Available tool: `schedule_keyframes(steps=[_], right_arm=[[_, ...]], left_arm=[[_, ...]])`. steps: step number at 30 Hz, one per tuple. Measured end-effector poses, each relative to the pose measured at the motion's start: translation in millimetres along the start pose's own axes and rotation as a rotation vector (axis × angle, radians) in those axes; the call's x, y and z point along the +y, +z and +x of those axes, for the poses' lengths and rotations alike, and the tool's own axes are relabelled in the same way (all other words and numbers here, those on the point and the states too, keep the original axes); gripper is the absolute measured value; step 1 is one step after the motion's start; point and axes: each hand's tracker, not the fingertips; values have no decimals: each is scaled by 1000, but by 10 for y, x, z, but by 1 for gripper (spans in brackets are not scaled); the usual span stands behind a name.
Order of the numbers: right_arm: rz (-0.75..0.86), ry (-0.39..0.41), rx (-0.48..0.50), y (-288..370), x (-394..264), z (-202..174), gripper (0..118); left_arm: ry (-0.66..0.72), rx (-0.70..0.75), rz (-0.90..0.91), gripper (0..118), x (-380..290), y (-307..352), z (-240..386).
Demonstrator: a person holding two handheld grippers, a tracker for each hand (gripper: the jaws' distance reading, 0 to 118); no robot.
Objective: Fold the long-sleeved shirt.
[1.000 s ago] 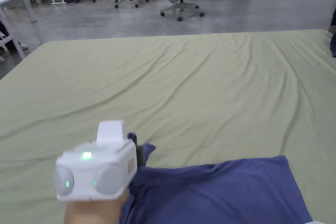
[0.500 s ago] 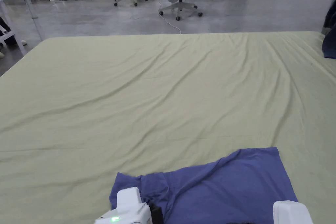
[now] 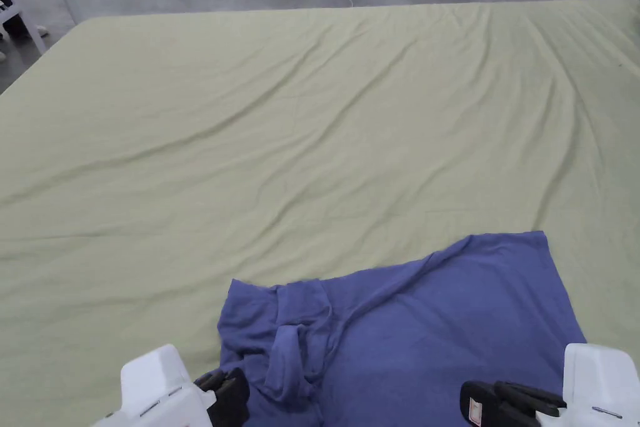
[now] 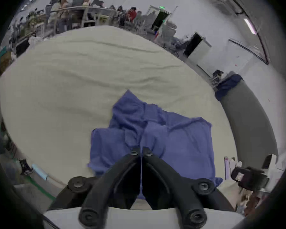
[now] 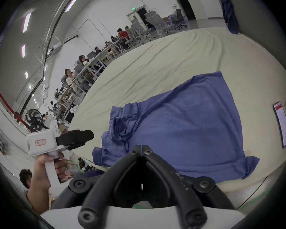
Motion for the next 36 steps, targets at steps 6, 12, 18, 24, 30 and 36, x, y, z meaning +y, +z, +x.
schedule_keyframes(steps=[6,12,18,24,30,36], right_arm=[[-4,-2,-16,-80,109,110,2],[-4,-74,-79,-178,324,415,2],[-81,5,-232,-510,969,868,2],[1,-55,-299,-1207,2089,1556,114],[-230,-315,-454,-1796,2319,2011,85],[-289,-90,-566,-1952,2332,1672,5]], left_arm=[[-99,142,83,110,856,-744,-13],[-171,263,-156,98,1156,-1813,35],[-179,88,-234,10,1153,-1852,103],[-200,45,-172,10,1515,-1640,260],[-140,-2,-175,10,1713,-1666,164],[-113,-2,-216,10,1725,-1789,-53]])
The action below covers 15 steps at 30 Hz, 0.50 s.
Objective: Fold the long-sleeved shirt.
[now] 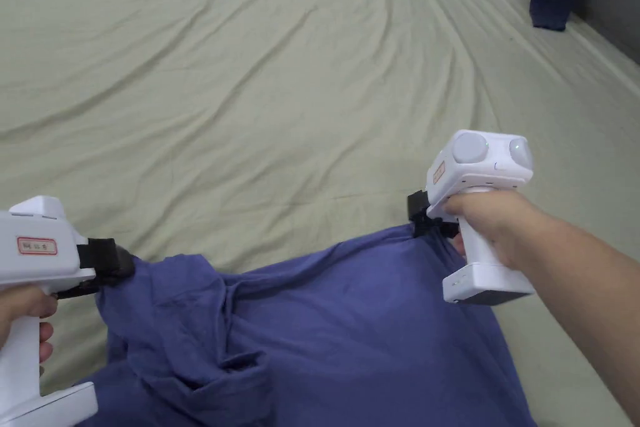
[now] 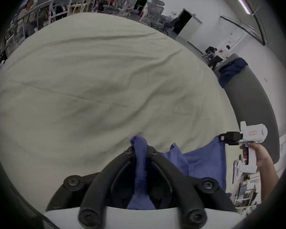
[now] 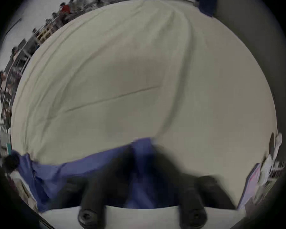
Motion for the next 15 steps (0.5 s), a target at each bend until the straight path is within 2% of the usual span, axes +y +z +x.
schedule_keyframes(steps=[1,2,4,6,9,13,15], right_arm=[[-1,10,64,49,-27,14,5],[9,-11,25,139,-82,19,5],[27,37,79,292,-110,122,5],[60,-25,156,521,-231,266,5],[182,46,207,946,-540,445,5],[249,70,287,1418,-1179,687,5],[241,81,274,1533,-1497,785,5]], left_arm=[[-13,3,2,10,-7,5,-8],[-23,1,9,10,-28,17,-21],[-40,-39,29,10,-51,81,-40],[-101,-70,71,10,-106,204,-34],[-217,-101,121,10,-239,460,-24],[-379,-145,166,10,-528,837,-9],[-445,-146,133,10,-706,988,-21]])
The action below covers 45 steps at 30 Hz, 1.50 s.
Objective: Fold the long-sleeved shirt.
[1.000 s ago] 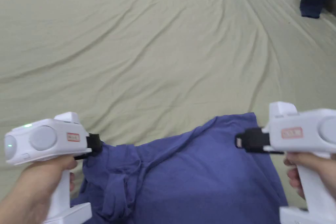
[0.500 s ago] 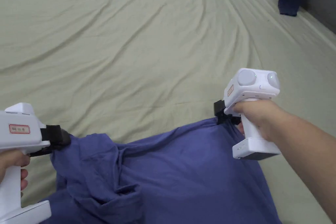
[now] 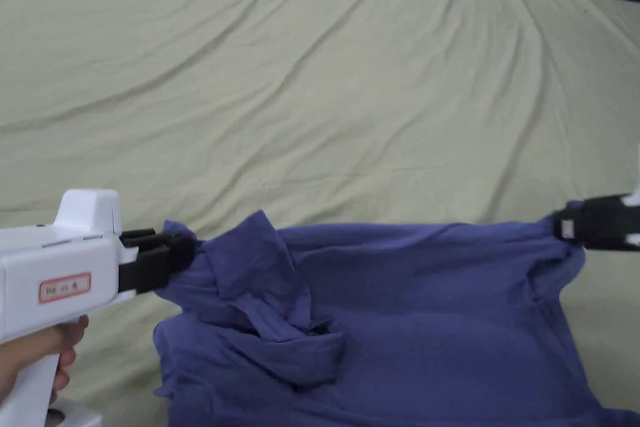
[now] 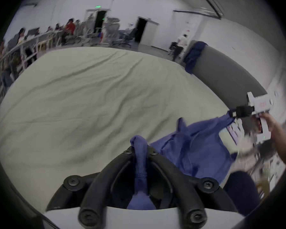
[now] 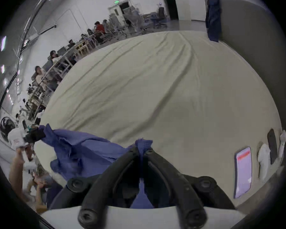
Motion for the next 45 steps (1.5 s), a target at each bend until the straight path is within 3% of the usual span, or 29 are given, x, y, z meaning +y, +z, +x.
schedule_keyframes(steps=[5,10,13,16,19,20,22,23,24,25,26,28,30,31,32,33,34,35,37,38,40,41,45], right_arm=[[-93,-16,12,237,-794,72,5],[-251,-24,-20,-88,-1328,127,5],[-292,-16,-64,-294,-1453,139,5],[-300,7,-67,-449,-1505,87,6],[-295,-18,-75,-490,-1493,62,7],[-293,-31,-83,-469,-1494,103,10],[-264,-55,-64,-348,-1476,123,23],[-234,-62,-66,-242,-1454,110,41],[-201,-43,-89,-137,-1428,184,78],[-157,-20,-117,12,-1391,163,105],[-105,-16,-130,164,-1349,140,118],[-4,-15,-90,479,-1260,52,118],[29,-59,-10,653,-1217,-18,112],[37,-85,37,718,-1213,-53,98],[60,-110,76,794,-1231,-122,73],[77,-130,116,817,-1243,-164,22],[79,-137,133,776,-1286,-228,2],[71,-128,118,759,-1321,-265,2],[83,-90,184,724,-1355,-391,2],[86,-63,210,696,-1376,-439,2],[91,-59,242,651,-1421,-531,2],[79,-52,291,612,-1432,-572,2],[65,-7,436,478,-1456,-696,2]], left_arm=[[-51,-46,-107,10,-470,265,109],[-41,-34,-255,10,-968,112,168],[-35,-18,-257,10,-1081,32,179],[58,11,-247,11,-1085,-42,55],[83,33,-240,13,-1105,-86,49],[76,63,-219,20,-1104,-63,70],[33,199,-189,78,-1056,31,105],[33,229,-175,102,-1023,155,144],[66,186,-129,118,-981,294,140],[107,134,-64,118,-926,475,134],[159,100,-17,118,-876,617,139],[251,76,38,118,-820,880,246],[323,88,52,116,-848,1001,315],[347,90,11,104,-887,1031,325],[356,74,-41,75,-922,1035,342],[356,39,-61,1,-955,1029,367],[349,2,-62,2,-1012,1006,396],[377,-32,-55,1,-1070,1018,404],[381,-135,-69,2,-1114,994,311],[386,-159,-55,13,-1120,992,253],[378,-207,-46,101,-1093,945,147],[377,-232,-47,118,-1115,884,31],[408,-327,-85,117,-1154,648,-466]])
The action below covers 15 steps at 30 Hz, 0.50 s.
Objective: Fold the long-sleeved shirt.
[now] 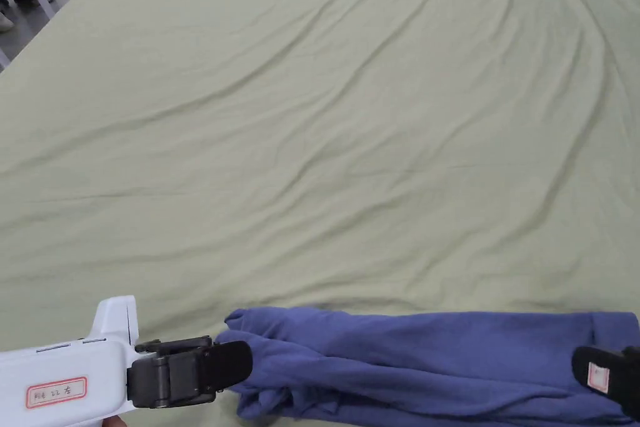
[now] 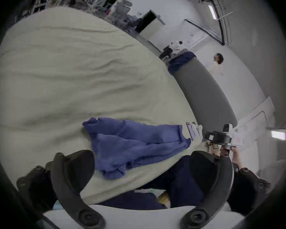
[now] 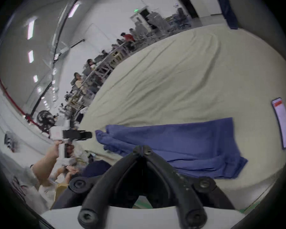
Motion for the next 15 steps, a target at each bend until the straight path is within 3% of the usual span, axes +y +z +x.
schedule_keyframes(steps=[4,8,10,12,14,15], right_arm=[[-9,-14,101,-205,-20,-35,2],[-3,-79,175,-384,-52,-28,2],[2,-102,198,-447,-72,-27,2],[4,-128,217,-505,-88,-17,2],[4,-141,222,-555,-94,-19,2],[2,-145,225,-586,-97,-23,2]], left_arm=[[169,-64,-88,117,110,-503,-259],[311,-252,-168,112,80,-1057,-513],[287,-242,-172,118,84,-1236,-606],[220,-348,-191,118,163,-1308,-578],[247,-329,-208,118,172,-1441,-444],[262,-320,-227,108,184,-1474,-426]])
